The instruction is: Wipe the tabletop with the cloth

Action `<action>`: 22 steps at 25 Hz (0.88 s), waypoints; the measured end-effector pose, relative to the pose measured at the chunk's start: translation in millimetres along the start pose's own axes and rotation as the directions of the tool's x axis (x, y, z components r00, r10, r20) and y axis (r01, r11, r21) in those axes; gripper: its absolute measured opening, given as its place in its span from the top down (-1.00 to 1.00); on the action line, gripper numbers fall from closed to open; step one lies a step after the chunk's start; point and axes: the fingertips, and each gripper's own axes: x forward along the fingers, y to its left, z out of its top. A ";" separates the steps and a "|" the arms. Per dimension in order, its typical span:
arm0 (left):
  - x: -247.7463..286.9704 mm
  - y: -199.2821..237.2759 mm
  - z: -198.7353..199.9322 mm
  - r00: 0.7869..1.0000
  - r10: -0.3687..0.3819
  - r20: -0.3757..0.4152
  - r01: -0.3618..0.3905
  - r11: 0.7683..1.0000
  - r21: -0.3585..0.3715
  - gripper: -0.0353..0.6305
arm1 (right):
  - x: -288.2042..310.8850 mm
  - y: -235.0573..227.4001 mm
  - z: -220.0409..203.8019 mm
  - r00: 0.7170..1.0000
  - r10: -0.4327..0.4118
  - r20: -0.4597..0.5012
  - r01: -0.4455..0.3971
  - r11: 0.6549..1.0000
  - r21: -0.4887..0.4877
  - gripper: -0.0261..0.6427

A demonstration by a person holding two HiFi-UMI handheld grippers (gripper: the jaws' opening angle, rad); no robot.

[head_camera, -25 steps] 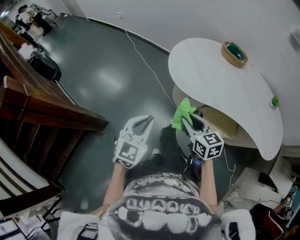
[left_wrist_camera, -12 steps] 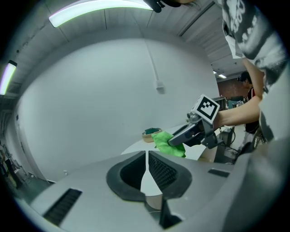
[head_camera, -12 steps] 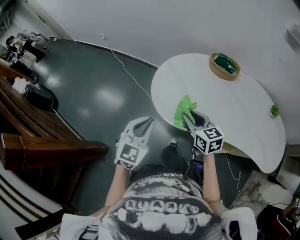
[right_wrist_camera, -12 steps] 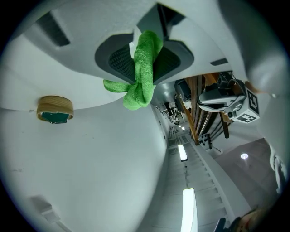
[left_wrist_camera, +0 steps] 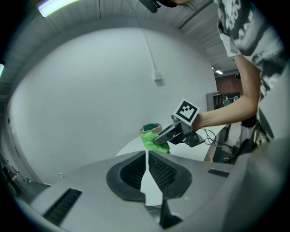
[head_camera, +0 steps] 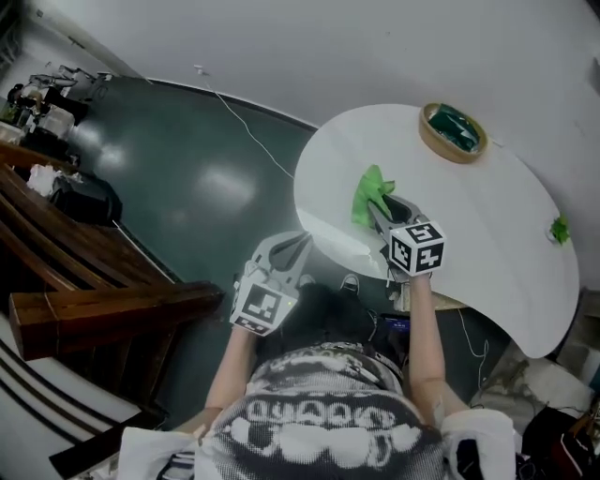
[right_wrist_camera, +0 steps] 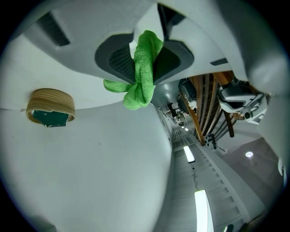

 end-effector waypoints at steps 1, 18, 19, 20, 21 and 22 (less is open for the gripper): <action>3.4 1.5 -0.6 1.000 -0.009 -0.003 0.009 1.000 0.003 0.84 | 8.6 -4.7 2.6 1.000 -0.004 -0.005 0.004 1.000 -0.001 0.56; 74.6 67.1 -9.4 0.986 -0.167 0.011 0.167 0.986 0.015 0.84 | 167.2 -58.7 23.8 0.983 -0.053 -0.175 0.061 0.997 0.040 0.56; 78.7 74.0 -10.9 0.985 -0.171 0.006 0.171 0.985 0.020 0.84 | 175.4 -64.0 21.6 0.980 -0.061 -0.191 0.071 0.996 0.046 0.56; 82.7 80.0 -12.3 0.985 -0.175 0.005 0.175 0.984 0.023 0.84 | 182.7 -69.7 18.6 0.976 -0.071 -0.208 0.083 0.995 0.050 0.56; 86.0 85.4 -13.9 0.983 -0.181 0.005 0.181 0.983 0.024 0.84 | 188.5 -75.4 14.9 0.971 -0.081 -0.224 0.095 0.994 0.053 0.56; 88.7 90.3 -15.9 0.982 -0.187 0.007 0.187 0.982 0.022 0.84 | 192.7 -80.8 10.9 0.966 -0.092 -0.241 0.108 0.993 0.054 0.56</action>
